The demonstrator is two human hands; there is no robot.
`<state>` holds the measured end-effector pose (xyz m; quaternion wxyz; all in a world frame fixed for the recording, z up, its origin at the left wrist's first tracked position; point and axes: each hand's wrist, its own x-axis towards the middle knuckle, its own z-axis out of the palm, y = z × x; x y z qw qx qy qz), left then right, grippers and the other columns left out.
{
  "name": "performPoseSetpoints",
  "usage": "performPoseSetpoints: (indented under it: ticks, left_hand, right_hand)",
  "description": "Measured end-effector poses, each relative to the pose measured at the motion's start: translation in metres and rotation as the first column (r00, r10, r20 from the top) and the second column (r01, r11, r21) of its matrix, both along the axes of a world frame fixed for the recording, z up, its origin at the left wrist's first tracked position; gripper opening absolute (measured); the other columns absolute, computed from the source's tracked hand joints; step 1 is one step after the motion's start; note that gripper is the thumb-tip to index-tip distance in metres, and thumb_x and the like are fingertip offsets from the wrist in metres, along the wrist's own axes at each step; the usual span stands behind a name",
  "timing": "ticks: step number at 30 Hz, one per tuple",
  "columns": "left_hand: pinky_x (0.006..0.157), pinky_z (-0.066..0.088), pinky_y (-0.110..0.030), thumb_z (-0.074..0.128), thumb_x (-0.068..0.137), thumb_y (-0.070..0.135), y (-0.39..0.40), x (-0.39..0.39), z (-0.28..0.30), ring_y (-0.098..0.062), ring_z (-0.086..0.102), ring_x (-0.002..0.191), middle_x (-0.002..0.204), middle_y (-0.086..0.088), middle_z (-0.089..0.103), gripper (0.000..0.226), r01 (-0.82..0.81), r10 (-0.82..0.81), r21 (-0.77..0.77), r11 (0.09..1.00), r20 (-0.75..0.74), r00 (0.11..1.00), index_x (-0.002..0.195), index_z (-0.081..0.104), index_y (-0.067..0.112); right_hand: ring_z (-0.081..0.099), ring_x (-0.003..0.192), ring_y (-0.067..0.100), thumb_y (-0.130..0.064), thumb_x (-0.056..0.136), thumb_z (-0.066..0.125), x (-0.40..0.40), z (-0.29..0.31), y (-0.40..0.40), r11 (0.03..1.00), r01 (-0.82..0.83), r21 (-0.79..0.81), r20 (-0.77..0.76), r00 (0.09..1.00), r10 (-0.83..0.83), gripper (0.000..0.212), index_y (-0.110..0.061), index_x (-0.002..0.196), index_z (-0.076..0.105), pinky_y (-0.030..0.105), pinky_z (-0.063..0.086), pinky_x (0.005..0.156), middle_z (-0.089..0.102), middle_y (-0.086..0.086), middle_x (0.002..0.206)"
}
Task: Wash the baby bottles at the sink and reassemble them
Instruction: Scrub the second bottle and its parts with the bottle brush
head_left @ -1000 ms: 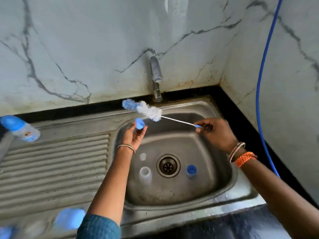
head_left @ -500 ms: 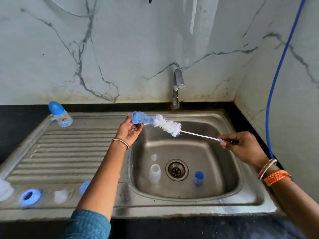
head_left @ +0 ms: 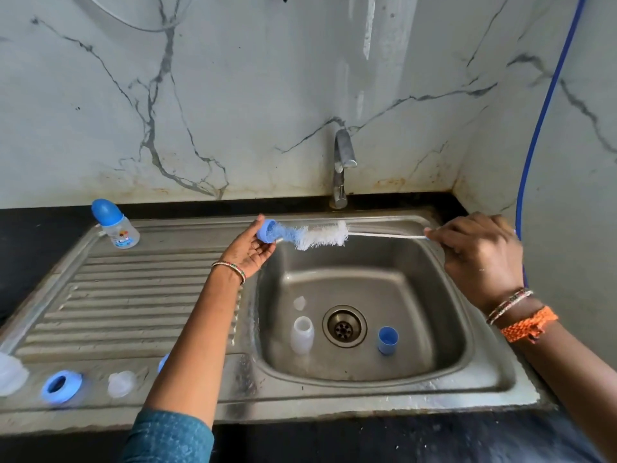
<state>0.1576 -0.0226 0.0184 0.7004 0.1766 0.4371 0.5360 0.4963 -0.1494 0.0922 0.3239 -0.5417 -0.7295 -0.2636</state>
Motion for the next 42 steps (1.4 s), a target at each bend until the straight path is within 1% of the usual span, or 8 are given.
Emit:
performPoseSetpoints:
  ticks: [8, 14, 18, 21, 23, 31, 37, 42]
  left_hand:
    - [0.069, 0.058, -0.022, 0.058, 0.091, 0.034, 0.002, 0.001, 0.000, -0.018, 0.061, 0.087, 0.094, -0.011, 0.063, 0.029, -0.092, 0.083, 0.077, 0.993, 0.118, 0.990, 0.099, 0.060, 0.007]
    - [0.075, 0.058, -0.033, 0.065, 0.086, 0.037, 0.002, 0.004, -0.005, -0.021, 0.064, 0.085, 0.092, -0.012, 0.065, 0.028, -0.075, 0.074, 0.051, 0.996, 0.030, 0.997, 0.095, 0.060, 0.011]
    - [0.089, 0.048, -0.042, 0.063, 0.083, 0.050, 0.004, 0.000, -0.011, -0.017, 0.064, 0.092, 0.087, -0.003, 0.072, 0.034, -0.002, 0.006, 0.057, 0.998, -0.058, 0.998, 0.096, 0.060, 0.018]
    - [0.098, 0.041, -0.040, 0.056, 0.089, 0.047, 0.005, -0.003, -0.012, -0.016, 0.063, 0.095, 0.083, 0.002, 0.074, 0.027, 0.005, -0.001, 0.124, 0.992, -0.032, 0.999, 0.096, 0.063, 0.021]
    - [0.099, 0.041, -0.039, 0.056, 0.090, 0.042, 0.006, -0.005, -0.011, -0.017, 0.063, 0.095, 0.085, 0.001, 0.074, 0.024, -0.006, 0.006, 0.142, 0.990, 0.006, 1.000, 0.095, 0.063, 0.020]
    - [0.096, 0.046, -0.038, 0.059, 0.089, 0.043, 0.007, 0.001, -0.008, -0.020, 0.062, 0.097, 0.095, -0.006, 0.067, 0.029, -0.014, 0.017, 0.106, 0.994, -0.035, 0.999, 0.100, 0.058, 0.017]
    - [0.076, 0.051, -0.032, 0.050, 0.094, 0.043, 0.006, -0.005, -0.003, -0.014, 0.066, 0.080, 0.081, -0.002, 0.073, 0.030, 0.002, -0.006, 0.171, 0.985, 0.018, 1.000, 0.102, 0.060, 0.016]
    - [0.085, 0.049, -0.034, 0.054, 0.092, 0.040, 0.003, -0.006, -0.001, -0.016, 0.063, 0.086, 0.078, -0.001, 0.074, 0.024, -0.007, 0.010, 0.141, 0.990, -0.020, 1.000, 0.099, 0.060, 0.017]
  right_hand:
    - [0.062, 0.069, 0.020, -0.024, 0.084, 0.067, -0.017, 0.012, -0.001, 0.767, -0.084, -0.636, -0.290, 0.947, -0.137, 0.007, -0.023, 0.088, 0.073, 0.031, 0.048, 0.061, 0.066, -0.006, 0.070]
    - [0.064, 0.066, 0.032, 0.006, 0.064, 0.078, -0.029, 0.010, 0.000, 0.998, 0.029, 0.055, -0.080, 0.996, -0.025, 0.020, -0.011, 0.073, 0.075, 0.034, 0.044, 0.062, 0.071, 0.004, 0.071]
    - [0.063, 0.066, 0.029, -0.004, 0.071, 0.075, -0.028, 0.015, 0.005, 0.986, 0.059, -0.156, -0.113, 0.991, -0.077, 0.013, -0.016, 0.076, 0.075, 0.031, 0.044, 0.060, 0.070, 0.002, 0.069]
    - [0.047, 0.039, 0.007, -0.021, 0.091, 0.059, -0.025, 0.021, 0.010, 0.528, -0.235, -0.816, -0.398, 0.891, -0.220, 0.025, -0.016, 0.072, 0.073, 0.019, 0.035, 0.041, 0.058, -0.005, 0.048]
    - [0.040, 0.035, 0.003, -0.021, 0.096, 0.053, -0.022, 0.017, 0.014, 0.366, -0.337, -0.868, -0.445, 0.855, -0.267, 0.034, -0.017, 0.067, 0.070, 0.019, 0.033, 0.040, 0.053, -0.006, 0.045]
    - [0.059, 0.072, 0.027, -0.004, 0.071, 0.071, -0.034, 0.007, 0.010, 0.955, 0.079, -0.287, -0.221, 0.964, -0.146, 0.016, -0.018, 0.070, 0.063, 0.032, 0.041, 0.066, 0.064, -0.001, 0.071]
    - [0.034, 0.034, 0.008, -0.023, 0.099, 0.044, -0.028, 0.013, 0.016, 0.229, -0.390, -0.892, -0.450, 0.816, -0.362, 0.042, -0.012, 0.065, 0.065, 0.016, 0.026, 0.038, 0.048, -0.005, 0.043]
    - [0.062, 0.082, 0.025, -0.024, 0.090, 0.060, -0.034, 0.004, 0.009, 0.789, 0.062, -0.611, -0.233, 0.939, -0.254, 0.013, -0.022, 0.082, 0.069, 0.031, 0.045, 0.065, 0.067, 0.001, 0.082]
